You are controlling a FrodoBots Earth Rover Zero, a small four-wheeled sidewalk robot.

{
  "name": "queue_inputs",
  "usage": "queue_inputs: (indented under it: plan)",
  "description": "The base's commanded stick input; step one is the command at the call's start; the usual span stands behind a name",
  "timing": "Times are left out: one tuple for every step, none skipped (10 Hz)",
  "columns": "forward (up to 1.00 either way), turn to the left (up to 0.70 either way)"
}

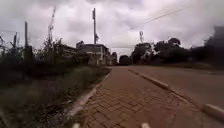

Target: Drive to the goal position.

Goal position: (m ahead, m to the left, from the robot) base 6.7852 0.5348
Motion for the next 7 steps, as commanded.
queue_inputs:
  plan:
    - [0.70, -0.09]
    - [0.70, 0.00]
    - [0.70, 0.00]
    - [0.70, 0.00]
    - [0.70, 0.00]
    - [0.70, 0.00]
    - [0.70, 0.00]
